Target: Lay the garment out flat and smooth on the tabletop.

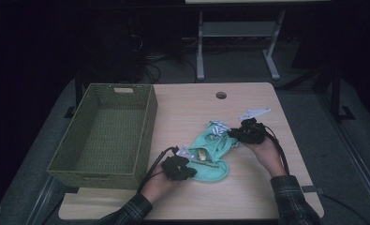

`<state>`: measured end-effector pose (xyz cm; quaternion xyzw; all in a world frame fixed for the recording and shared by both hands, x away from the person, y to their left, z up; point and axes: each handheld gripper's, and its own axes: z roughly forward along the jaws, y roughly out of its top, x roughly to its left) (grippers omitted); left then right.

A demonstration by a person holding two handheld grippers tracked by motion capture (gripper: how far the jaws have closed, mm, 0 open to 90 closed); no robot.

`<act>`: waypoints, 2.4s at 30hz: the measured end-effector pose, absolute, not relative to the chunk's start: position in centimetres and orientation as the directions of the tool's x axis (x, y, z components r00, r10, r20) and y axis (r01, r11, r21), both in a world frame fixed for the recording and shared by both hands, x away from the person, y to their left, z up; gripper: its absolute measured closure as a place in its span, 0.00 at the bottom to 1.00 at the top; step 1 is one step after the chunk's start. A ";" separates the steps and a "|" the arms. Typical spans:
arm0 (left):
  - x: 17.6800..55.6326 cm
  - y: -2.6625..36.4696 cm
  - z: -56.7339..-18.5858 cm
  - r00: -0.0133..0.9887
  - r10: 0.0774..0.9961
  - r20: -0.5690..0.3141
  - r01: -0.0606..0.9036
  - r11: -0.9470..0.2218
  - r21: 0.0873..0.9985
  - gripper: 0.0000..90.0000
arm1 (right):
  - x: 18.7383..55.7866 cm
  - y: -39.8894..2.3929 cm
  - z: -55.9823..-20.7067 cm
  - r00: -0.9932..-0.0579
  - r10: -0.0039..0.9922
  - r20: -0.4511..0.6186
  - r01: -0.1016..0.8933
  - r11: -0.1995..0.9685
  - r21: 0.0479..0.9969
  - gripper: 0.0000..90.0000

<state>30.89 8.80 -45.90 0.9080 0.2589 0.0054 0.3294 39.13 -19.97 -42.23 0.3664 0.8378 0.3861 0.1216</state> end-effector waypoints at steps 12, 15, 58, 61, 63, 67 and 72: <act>30.9 8.8 -45.9 0.863 0.476 -0.171 0.474 -0.643 0.601 0.97 | 40.7 -21.2 -43.4 -0.659 0.747 0.083 0.545 0.399 0.737 0.92; 31.0 8.8 -45.9 0.863 0.475 -0.172 0.474 -0.645 0.599 0.97 | 40.9 -21.4 -43.5 -0.649 0.756 0.079 0.549 0.394 0.737 0.92; 32.7 8.6 -42.4 0.833 0.525 -0.174 0.483 -0.537 0.691 1.00 | 36.1 -22.3 -43.3 -0.693 0.712 0.114 0.555 0.426 0.715 1.00; 34.2 7.9 -42.0 0.820 0.558 -0.127 0.474 -0.539 0.697 1.00 | 35.6 -22.2 -43.5 -0.697 0.708 0.114 0.556 0.433 0.710 1.00; 35.4 7.5 -42.1 0.809 0.577 -0.113 0.479 -0.534 0.697 1.00 | 35.2 -22.1 -43.7 -0.697 0.707 0.122 0.558 0.428 0.711 1.00; 37.7 6.7 -42.8 0.792 0.600 -0.113 0.503 -0.536 0.678 1.00 | 34.5 -22.0 -44.3 -0.699 0.703 0.133 0.572 0.437 0.694 1.00; 39.5 5.3 -44.7 0.794 0.600 -0.095 0.513 -0.579 0.634 1.00 | 33.7 -21.3 -45.1 -0.715 0.685 0.138 0.573 0.462 0.676 1.00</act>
